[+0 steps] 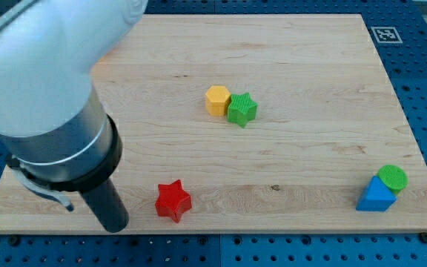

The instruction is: Place the red star right to the yellow heart

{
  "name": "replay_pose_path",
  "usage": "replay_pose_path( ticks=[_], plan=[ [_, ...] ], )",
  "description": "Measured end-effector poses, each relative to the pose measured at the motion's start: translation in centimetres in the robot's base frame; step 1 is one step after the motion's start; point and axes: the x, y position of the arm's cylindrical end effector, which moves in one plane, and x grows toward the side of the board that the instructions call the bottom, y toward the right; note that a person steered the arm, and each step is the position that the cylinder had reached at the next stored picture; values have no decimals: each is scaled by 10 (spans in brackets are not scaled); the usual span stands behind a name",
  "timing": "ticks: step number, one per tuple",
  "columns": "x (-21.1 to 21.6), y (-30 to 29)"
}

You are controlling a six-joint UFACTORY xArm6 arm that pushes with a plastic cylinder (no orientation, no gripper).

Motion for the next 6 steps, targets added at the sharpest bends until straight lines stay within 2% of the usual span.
replay_pose_path(
  ticks=[2,3,4,5,6],
  plan=[
    [-7,104],
    [-38,109],
    [-44,109],
    [-4,119],
    [-5,153]
  ],
)
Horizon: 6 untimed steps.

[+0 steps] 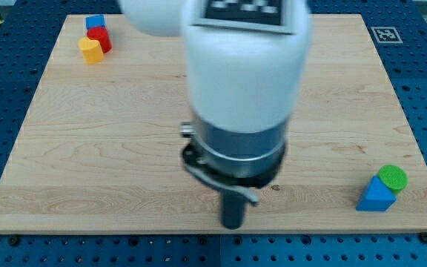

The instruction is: Place the red star right to the yellow heart

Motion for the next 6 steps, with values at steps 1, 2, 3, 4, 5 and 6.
replay_pose_path(
  ticks=[1,2,3,4,5,6],
  plan=[
    [-30,4],
    [-57,-48],
    [-92,-77],
    [-75,-71],
    [-44,-38],
    [-51,14]
  ],
)
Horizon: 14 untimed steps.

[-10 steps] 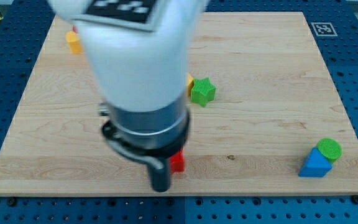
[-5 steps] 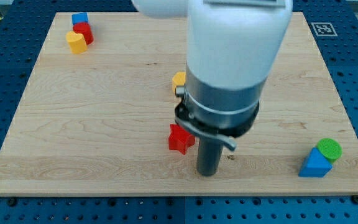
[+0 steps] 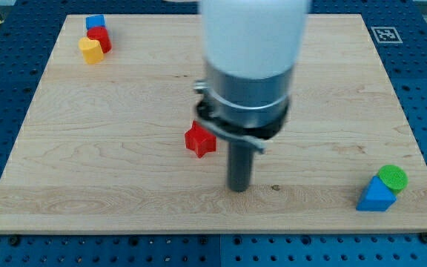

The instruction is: Place the red star right to the yellow heart

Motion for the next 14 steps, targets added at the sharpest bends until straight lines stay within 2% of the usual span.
replay_pose_path(
  ticks=[1,4,5,6,7,10,12,13,14],
  plan=[
    [-28,23],
    [-75,-102],
    [-62,-102],
    [-30,-107],
    [-32,-126],
    [-170,-145],
    [-180,-148],
    [-225,-148],
    [-232,-146]
  ],
)
